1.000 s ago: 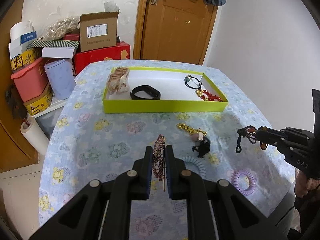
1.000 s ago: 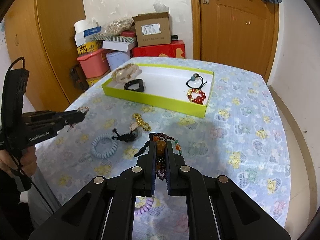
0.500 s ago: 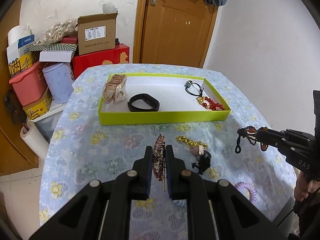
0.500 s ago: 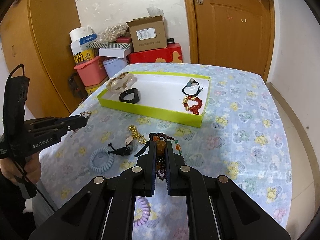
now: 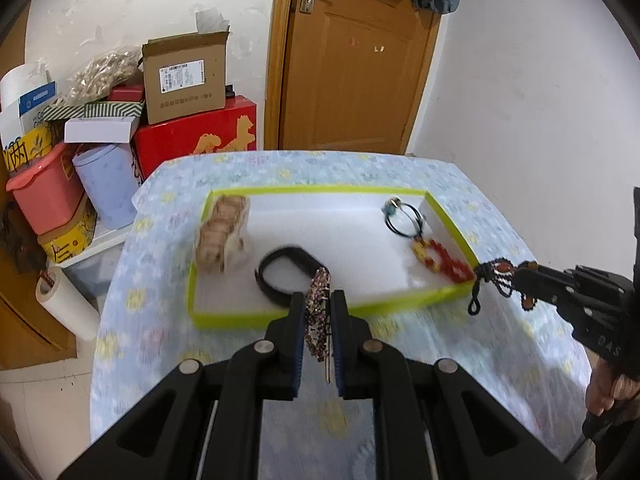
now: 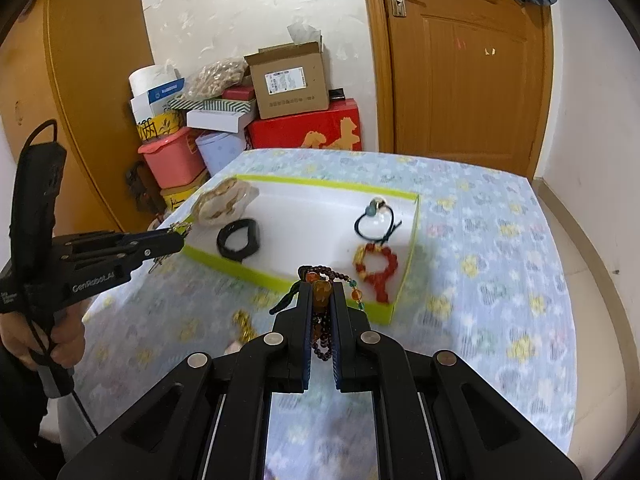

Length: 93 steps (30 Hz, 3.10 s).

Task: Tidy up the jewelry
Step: 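Carry the pink hair clip toward the tray with the left tool, then open the left tool over the tray while the right tool releases the beaded strand there, then move both open tools back over the remaining items on the tablecloth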

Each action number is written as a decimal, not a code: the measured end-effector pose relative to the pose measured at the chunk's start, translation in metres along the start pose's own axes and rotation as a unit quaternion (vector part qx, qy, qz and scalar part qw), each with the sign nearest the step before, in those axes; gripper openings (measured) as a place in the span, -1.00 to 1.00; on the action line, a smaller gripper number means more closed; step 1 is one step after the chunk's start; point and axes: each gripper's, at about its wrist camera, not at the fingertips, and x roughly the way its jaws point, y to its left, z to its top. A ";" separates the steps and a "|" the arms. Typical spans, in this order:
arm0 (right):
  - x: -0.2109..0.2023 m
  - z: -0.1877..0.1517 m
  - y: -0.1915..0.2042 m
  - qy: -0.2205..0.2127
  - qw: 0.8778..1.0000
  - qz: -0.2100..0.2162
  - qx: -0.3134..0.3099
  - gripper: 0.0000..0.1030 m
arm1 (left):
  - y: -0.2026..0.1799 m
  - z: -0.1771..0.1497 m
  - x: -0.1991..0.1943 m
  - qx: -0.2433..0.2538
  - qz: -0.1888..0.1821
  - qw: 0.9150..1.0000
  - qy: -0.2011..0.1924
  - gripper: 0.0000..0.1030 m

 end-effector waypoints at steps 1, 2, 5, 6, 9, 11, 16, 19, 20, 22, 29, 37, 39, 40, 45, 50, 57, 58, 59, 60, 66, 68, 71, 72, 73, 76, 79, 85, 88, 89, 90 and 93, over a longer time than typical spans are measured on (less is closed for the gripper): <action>0.003 0.003 -0.002 0.000 1.000 0.000 0.001 -0.85 | 0.000 0.004 0.004 0.000 0.001 1.000 0.001 -0.75; 0.007 0.007 -0.004 0.000 1.000 0.000 0.003 -0.85 | 0.001 0.010 0.008 0.001 0.003 1.000 0.002 -0.75; 0.016 0.014 -0.010 0.001 1.000 -0.002 0.006 -0.85 | 0.001 0.026 0.022 0.005 0.010 1.000 0.003 -0.75; 0.021 0.017 -0.012 0.002 1.000 -0.002 0.008 -0.85 | 0.000 0.031 0.027 0.006 0.012 1.000 0.005 -0.75; 0.032 0.022 -0.017 0.007 1.000 0.000 0.014 -0.85 | -0.001 0.043 0.043 0.011 0.020 1.000 0.010 -0.75; 0.042 0.024 -0.021 0.014 1.000 0.005 0.020 -0.85 | 0.000 0.050 0.055 0.014 0.025 0.999 0.015 -0.75; 0.064 0.025 -0.028 0.031 0.999 0.009 0.031 -0.85 | 0.001 0.058 0.080 0.019 0.038 0.999 0.030 -0.75; 0.075 0.024 -0.029 0.043 0.999 0.010 0.032 -0.85 | 0.003 0.062 0.094 0.018 0.043 0.998 0.039 -0.75; 0.078 0.023 -0.030 0.047 0.998 0.010 0.031 -0.85 | 0.003 0.063 0.098 0.017 0.044 0.998 0.043 -0.75; 0.085 0.022 -0.030 0.057 0.998 0.011 0.031 -0.85 | 0.004 0.064 0.106 0.020 0.048 0.997 0.048 -0.75; 0.098 0.018 -0.033 0.079 0.996 0.014 0.030 -0.84 | 0.007 0.064 0.126 0.021 0.054 0.996 0.063 -0.75; 0.097 0.018 -0.033 0.085 0.996 0.008 0.033 -0.56 | 0.009 0.065 0.138 0.018 0.054 0.996 0.073 -0.74; 0.095 0.018 -0.032 0.081 0.996 0.010 0.033 -0.42 | 0.008 0.065 0.139 0.020 0.054 0.996 0.075 -0.73; 0.094 0.018 -0.032 0.080 0.996 0.011 0.033 -0.41 | 0.007 0.064 0.140 0.022 0.056 0.995 0.075 -0.73; 0.087 0.020 -0.030 0.072 0.997 0.013 0.034 -0.39 | 0.006 0.065 0.143 0.024 0.059 0.995 0.079 -0.73; 0.082 0.022 -0.029 0.065 0.997 0.011 0.033 -0.27 | 0.005 0.066 0.142 0.025 0.047 0.995 0.083 -0.58; 0.068 0.022 -0.027 0.054 0.998 0.008 0.034 -0.26 | 0.006 0.067 0.121 0.011 0.036 0.997 0.067 -0.38; 0.066 0.021 -0.027 0.052 0.998 0.007 0.034 -0.26 | 0.006 0.066 0.116 0.007 0.034 0.997 0.064 -0.38; 0.062 0.020 -0.026 0.050 0.998 0.007 0.034 -0.26 | 0.006 0.065 0.110 0.004 0.031 0.998 0.061 -0.38; 0.057 0.019 -0.026 0.047 0.998 0.006 0.034 -0.26 | 0.006 0.064 0.105 0.003 0.029 0.998 0.059 -0.38; 0.030 0.008 -0.023 0.034 0.998 0.005 0.043 -0.26 | 0.003 0.048 0.066 -0.004 0.013 0.999 0.039 -0.38; 0.019 0.003 -0.020 0.030 0.999 0.005 0.043 -0.26 | 0.001 0.040 0.052 -0.005 0.008 0.999 0.031 -0.38; 0.004 -0.006 -0.014 0.026 0.999 0.006 0.041 -0.26 | -0.002 0.026 0.032 -0.007 0.002 1.000 0.024 -0.38; 0.000 -0.009 -0.012 0.025 0.999 0.007 0.040 -0.26 | -0.004 0.021 0.026 -0.005 0.001 1.000 0.022 -0.38; -0.004 -0.013 -0.009 0.025 0.999 0.008 0.039 -0.26 | -0.006 0.016 0.020 -0.002 0.002 1.000 0.020 -0.38; -0.015 -0.022 -0.004 0.026 0.999 0.007 0.036 -0.26 | -0.010 0.002 0.004 0.000 0.000 1.000 0.015 -0.38; -0.029 -0.034 0.002 0.024 0.999 0.013 0.036 -0.26 | -0.013 -0.011 -0.010 0.002 -0.006 1.000 0.010 -0.38; -0.048 -0.052 0.012 0.022 0.999 0.014 0.030 -0.26 | -0.017 -0.035 -0.033 0.009 -0.004 1.000 0.005 -0.38; -0.054 -0.058 0.012 0.020 0.999 0.017 0.035 -0.26 | -0.016 -0.047 -0.043 0.005 -0.006 1.000 0.002 -0.38; -0.055 -0.061 0.012 0.021 0.999 0.018 0.038 -0.26 | -0.015 -0.050 -0.045 0.002 -0.006 1.000 0.002 -0.38; -0.056 -0.063 0.012 0.022 0.999 0.018 0.039 -0.26 | -0.015 -0.053 -0.047 0.000 -0.006 1.000 0.002 -0.38; -0.056 -0.071 0.013 0.028 0.998 0.020 0.044 -0.26 | -0.014 -0.063 -0.050 -0.003 -0.007 1.000 0.006 -0.38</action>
